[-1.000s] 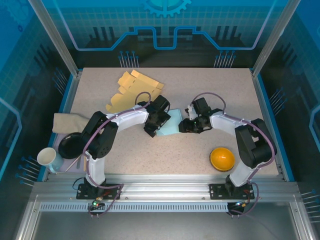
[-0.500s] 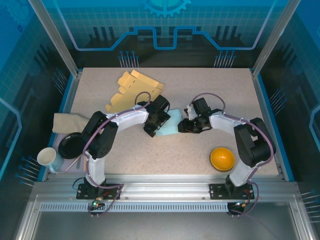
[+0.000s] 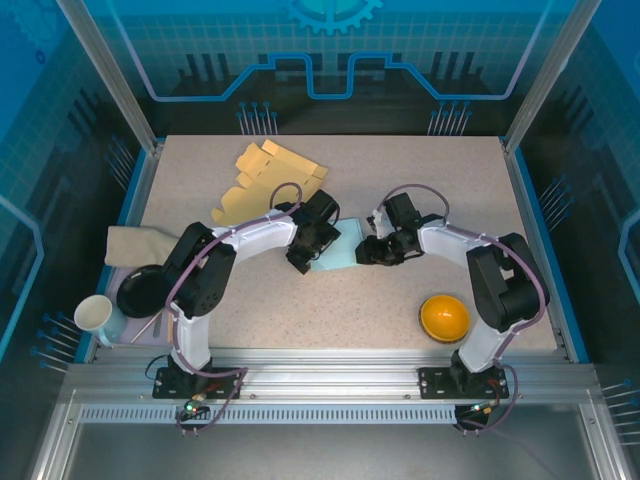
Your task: Fold the paper box
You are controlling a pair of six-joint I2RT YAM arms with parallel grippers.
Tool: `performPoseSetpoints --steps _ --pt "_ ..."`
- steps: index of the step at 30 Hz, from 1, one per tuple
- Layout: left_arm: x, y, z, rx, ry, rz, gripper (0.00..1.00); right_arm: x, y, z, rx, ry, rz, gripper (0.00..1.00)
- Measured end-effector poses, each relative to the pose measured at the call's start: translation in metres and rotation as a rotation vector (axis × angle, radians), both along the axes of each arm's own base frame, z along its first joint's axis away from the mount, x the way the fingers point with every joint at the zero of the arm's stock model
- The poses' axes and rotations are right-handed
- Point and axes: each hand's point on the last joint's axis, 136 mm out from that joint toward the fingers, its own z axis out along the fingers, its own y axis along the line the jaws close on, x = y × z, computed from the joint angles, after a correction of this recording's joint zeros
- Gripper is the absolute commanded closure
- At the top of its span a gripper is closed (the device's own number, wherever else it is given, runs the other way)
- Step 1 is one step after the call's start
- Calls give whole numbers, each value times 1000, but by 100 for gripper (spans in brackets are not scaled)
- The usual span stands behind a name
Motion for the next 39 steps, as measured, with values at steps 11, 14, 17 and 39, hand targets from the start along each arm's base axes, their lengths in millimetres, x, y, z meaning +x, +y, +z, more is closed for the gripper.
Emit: performPoseSetpoints --steps 11,14,17,39 --pt "0 1 0 1 1 2 8 3 0 -4 3 -41 13 67" --pt "1 2 0 2 1 5 8 4 0 -6 12 -69 13 67" --pt "1 2 0 1 1 6 8 5 -1 -6 12 -98 15 67" --pt "2 1 -2 -1 -2 5 8 14 -7 -12 -42 -266 -17 69"
